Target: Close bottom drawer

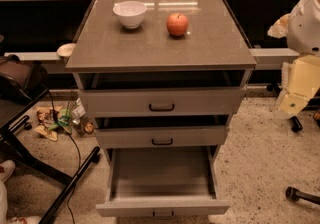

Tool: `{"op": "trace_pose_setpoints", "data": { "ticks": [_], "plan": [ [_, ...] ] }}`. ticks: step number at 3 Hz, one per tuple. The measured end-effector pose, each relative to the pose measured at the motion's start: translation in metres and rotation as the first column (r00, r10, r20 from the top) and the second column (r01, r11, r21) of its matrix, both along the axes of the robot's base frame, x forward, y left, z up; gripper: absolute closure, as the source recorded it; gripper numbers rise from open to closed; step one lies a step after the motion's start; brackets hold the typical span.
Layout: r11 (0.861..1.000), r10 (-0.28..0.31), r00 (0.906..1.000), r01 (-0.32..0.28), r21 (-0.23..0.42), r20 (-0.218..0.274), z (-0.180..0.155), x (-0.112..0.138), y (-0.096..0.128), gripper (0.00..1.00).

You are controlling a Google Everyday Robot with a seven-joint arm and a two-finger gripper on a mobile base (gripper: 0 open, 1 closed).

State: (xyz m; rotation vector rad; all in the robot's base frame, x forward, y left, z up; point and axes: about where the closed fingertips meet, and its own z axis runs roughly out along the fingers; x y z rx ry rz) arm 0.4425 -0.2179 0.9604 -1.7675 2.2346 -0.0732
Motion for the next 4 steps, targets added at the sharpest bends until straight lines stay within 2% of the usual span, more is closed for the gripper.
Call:
{"op": "trace_pose_setpoints", "data": {
  "ticks": [1,2,3,4],
  "plan": [
    [1.000,0.000,1.0000,0.000,0.000,0.000,0.000,0.000,0.000,0.00],
    [0.999,0.042,0.9982,-0.041,0.028,-0.042,-0.033,-0.001,0.007,0.00],
    [0.991,0.118,0.9862,-0.109,0.081,-0.115,-0.096,-0.009,0.024,0.00],
    [0.978,0.175,0.9659,-0.147,0.151,-0.191,-0.163,-0.029,0.041,0.00]
  ]
}}
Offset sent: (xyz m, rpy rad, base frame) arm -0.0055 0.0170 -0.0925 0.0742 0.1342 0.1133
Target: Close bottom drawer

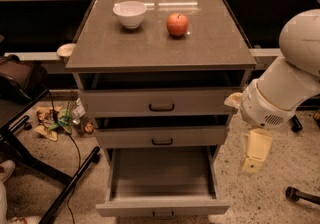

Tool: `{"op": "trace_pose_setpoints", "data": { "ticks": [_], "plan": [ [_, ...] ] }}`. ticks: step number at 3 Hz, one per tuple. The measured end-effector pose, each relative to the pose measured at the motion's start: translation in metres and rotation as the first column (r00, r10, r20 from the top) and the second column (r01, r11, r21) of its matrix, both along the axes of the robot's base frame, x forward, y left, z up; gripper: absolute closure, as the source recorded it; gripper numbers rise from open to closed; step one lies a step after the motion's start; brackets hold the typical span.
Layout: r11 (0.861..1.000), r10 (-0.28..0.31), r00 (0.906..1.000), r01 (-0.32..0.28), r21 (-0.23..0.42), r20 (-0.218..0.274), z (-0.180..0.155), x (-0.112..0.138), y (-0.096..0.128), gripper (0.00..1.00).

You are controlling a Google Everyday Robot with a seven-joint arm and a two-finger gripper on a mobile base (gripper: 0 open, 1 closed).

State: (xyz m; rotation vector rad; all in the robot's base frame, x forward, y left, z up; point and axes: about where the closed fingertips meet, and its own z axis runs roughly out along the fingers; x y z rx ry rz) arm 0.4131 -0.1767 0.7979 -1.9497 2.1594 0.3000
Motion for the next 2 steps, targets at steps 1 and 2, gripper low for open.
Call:
{"op": "trace_pose_setpoints", "data": {
  "ticks": [1,2],
  "plan": [
    [1.000,0.000,1.0000,0.000,0.000,0.000,0.000,0.000,0.000,0.00],
    [1.000,0.019,0.9997,-0.019,0.003,-0.018,-0.022,0.003,0.004,0.00]
  ]
}}
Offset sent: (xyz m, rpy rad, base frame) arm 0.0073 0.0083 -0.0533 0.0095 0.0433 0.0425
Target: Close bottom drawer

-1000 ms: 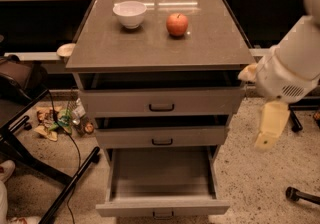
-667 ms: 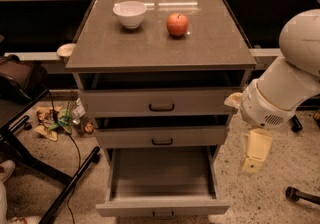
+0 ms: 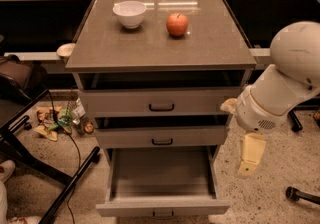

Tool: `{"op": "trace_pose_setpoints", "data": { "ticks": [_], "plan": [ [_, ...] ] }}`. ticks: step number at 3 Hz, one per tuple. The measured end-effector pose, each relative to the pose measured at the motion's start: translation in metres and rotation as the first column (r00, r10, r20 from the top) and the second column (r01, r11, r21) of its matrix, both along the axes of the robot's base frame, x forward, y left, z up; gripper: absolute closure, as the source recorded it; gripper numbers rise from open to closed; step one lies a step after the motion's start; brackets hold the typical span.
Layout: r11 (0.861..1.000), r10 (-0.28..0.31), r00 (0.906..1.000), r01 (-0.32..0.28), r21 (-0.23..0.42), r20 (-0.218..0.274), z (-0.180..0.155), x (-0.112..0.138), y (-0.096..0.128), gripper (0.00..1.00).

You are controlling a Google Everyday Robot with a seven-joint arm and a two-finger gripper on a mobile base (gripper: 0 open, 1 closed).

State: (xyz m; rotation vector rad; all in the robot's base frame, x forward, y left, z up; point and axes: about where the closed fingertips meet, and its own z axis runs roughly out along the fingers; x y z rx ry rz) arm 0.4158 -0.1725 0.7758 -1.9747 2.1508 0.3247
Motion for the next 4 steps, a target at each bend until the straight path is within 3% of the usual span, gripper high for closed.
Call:
{"op": "trace_pose_setpoints", "data": {
  "ticks": [2,4],
  "plan": [
    [0.994,0.091,0.9957,-0.090,0.056,-0.015,-0.107,0.004,0.006,0.00],
    [0.972,0.124,0.9917,-0.115,0.206,-0.031,-0.199,0.002,0.021,0.00]
  ]
}}
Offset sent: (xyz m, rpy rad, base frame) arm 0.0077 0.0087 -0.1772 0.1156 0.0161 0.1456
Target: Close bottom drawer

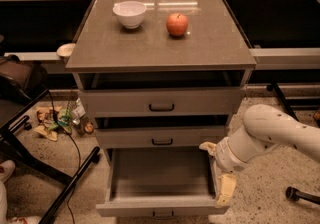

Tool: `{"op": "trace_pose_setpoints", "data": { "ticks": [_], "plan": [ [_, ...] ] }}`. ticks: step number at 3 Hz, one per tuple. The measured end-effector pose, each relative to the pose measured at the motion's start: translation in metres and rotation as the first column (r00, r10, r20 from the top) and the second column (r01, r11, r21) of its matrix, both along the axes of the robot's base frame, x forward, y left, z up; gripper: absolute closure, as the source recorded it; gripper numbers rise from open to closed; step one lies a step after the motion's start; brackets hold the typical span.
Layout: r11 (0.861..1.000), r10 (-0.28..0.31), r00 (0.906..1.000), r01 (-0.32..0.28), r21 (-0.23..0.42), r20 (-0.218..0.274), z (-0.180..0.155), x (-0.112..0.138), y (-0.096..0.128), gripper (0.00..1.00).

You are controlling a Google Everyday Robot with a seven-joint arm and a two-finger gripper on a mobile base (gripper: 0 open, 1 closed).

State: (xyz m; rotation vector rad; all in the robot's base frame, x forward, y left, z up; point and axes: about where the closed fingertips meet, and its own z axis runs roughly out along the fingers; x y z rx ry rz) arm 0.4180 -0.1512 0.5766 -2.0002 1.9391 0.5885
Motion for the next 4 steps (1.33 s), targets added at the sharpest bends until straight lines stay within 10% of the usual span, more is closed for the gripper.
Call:
{"op": "trace_pose_setpoints", "data": {
  "ticks": [4],
  "plan": [
    [0.996,0.071,0.9965,-0.068,0.061,-0.044,-0.166,-0.002,-0.004,0.00]
  ]
}}
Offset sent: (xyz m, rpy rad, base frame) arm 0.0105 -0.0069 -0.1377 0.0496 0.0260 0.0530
